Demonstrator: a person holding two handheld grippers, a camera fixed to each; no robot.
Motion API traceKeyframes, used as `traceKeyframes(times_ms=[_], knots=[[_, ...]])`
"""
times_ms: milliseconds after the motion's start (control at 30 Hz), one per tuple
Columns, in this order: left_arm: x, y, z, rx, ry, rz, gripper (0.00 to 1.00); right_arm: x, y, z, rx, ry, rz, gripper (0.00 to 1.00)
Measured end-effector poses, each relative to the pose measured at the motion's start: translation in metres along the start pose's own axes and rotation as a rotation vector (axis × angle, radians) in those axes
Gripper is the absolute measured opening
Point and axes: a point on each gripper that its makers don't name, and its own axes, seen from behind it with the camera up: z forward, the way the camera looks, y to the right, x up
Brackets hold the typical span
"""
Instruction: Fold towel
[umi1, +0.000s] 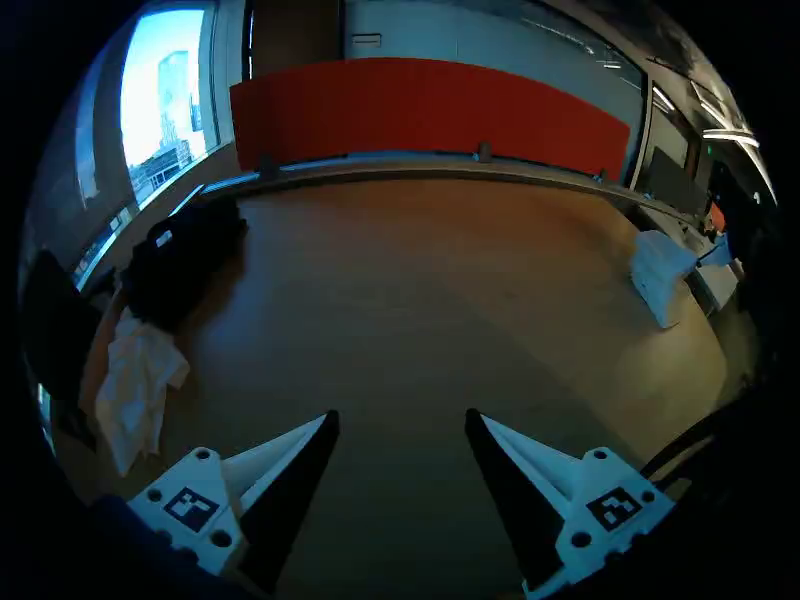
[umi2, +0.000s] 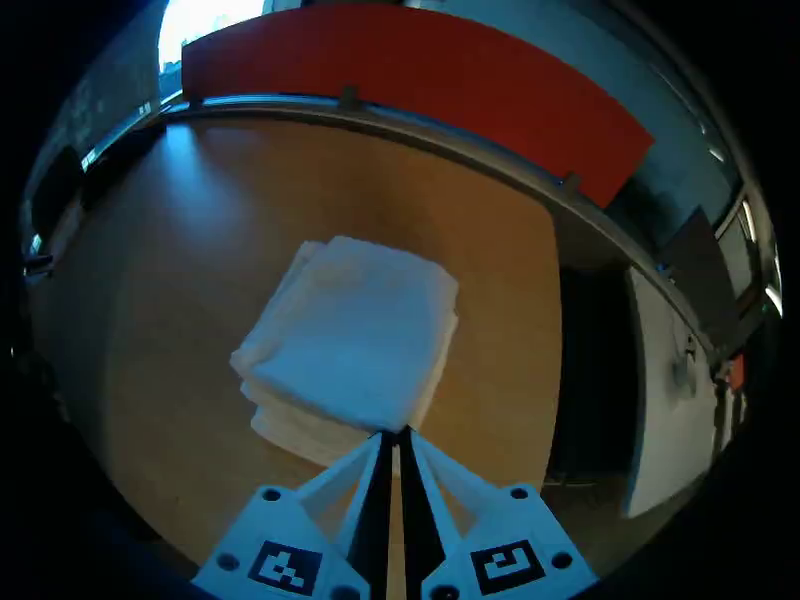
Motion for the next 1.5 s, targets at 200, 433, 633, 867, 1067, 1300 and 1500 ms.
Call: traceKeyframes(times_ms=[200,433,633,867,1067,1300,1500], knots=[[-0.002,-0.002,0.0,0.002,-0.005,0.003,0.94,-0.006,0.003,0.003,-0.007,-0.011,0.015,0.05],[-0.001,-0.002,0.0,0.004,-0.004,0.005,0.93,-0.014,0.007,0.003,-0.015,-0.032,0.016,0.05],[-0.002,-0.002,0.0,0.005,-0.005,0.006,0.93,-0.019,0.003,0.005,-0.006,-0.041,0.018,0.05],[-0.002,-0.002,-0.001,0.006,-0.004,0.004,0.93,-0.024,-0.001,0.007,-0.003,-0.049,0.014,0.05],[-0.002,-0.003,-0.001,0.007,-0.005,0.005,0.94,-0.023,-0.001,0.006,-0.007,-0.038,0.011,0.06],[-0.002,-0.003,-0.002,0.007,-0.002,0.005,0.94,-0.023,-0.004,0.002,-0.009,-0.026,-0.001,0.29],[-0.001,-0.003,-0.002,0.006,0.004,0.002,0.94,-0.019,-0.01,0.0,-0.006,-0.009,0.0,0.71]])
